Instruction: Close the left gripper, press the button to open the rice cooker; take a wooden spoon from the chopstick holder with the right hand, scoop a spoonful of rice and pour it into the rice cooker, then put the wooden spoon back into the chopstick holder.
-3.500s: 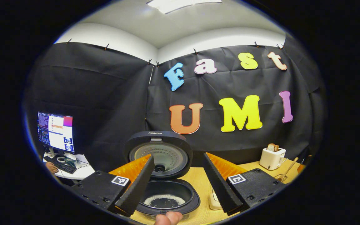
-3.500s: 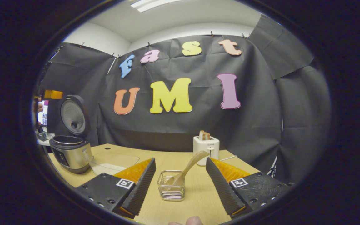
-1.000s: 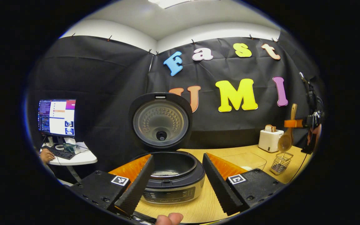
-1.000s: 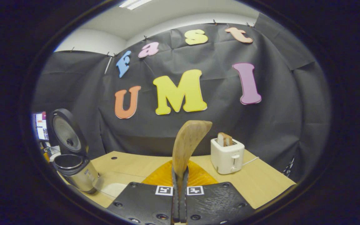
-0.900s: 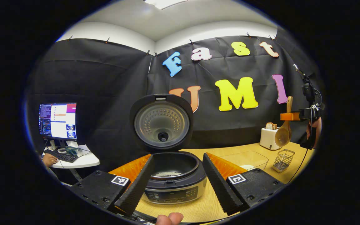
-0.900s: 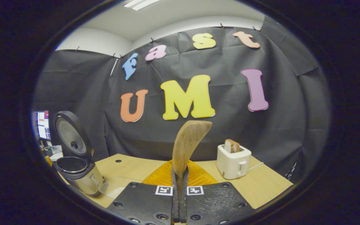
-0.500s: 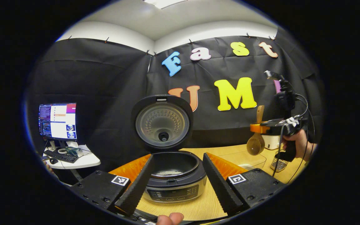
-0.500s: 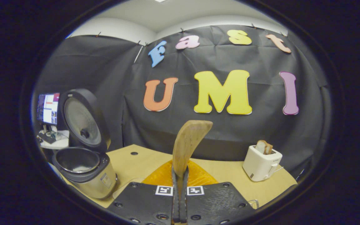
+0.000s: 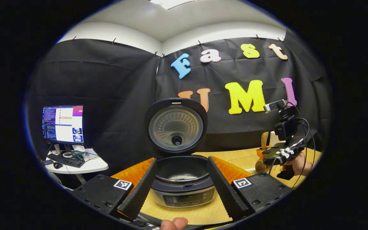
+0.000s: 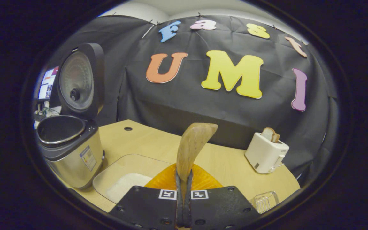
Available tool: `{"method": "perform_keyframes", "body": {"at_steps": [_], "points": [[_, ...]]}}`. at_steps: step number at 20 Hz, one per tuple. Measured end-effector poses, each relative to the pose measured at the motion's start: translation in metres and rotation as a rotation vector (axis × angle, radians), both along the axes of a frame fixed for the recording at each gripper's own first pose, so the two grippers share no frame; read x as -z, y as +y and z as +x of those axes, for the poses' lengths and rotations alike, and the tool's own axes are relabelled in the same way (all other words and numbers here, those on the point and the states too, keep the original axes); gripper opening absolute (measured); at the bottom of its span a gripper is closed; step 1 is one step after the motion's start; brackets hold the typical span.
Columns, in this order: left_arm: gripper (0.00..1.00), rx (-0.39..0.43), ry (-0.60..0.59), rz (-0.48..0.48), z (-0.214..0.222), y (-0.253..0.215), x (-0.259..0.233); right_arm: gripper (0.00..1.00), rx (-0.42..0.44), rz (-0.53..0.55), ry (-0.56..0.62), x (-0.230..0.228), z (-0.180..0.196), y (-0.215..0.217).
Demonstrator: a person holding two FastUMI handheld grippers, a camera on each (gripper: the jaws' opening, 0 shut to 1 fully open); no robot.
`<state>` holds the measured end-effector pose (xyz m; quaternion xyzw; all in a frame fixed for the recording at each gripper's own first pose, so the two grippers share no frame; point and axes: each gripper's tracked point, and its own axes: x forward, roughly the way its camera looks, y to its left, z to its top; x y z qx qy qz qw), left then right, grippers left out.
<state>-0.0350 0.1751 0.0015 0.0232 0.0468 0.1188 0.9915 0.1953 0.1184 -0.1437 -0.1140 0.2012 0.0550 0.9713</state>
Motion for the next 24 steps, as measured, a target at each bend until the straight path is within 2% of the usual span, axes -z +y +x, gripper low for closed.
{"method": "perform_keyframes", "body": {"at_steps": [3,9,14,19,24], "points": [[0.99,-0.005,0.007,-0.004,-0.001,0.005,0.002,0.01,0.015,0.007,-0.006,0.003,-0.001,0.012],[0.99,0.001,0.009,-0.026,-0.004,0.008,0.002,0.02,0.011,0.168,0.046,0.014,-0.008,0.054],[0.99,-0.008,0.007,-0.024,-0.007,0.013,0.0,0.01,0.035,0.361,0.11,0.016,-0.007,0.075],[0.99,-0.001,0.008,-0.031,-0.007,0.01,0.0,0.01,0.095,0.585,0.171,0.012,-0.003,0.081],[0.99,0.005,0.004,-0.023,-0.007,0.007,-0.001,0.01,0.153,0.772,0.18,0.004,0.005,0.052]]}}
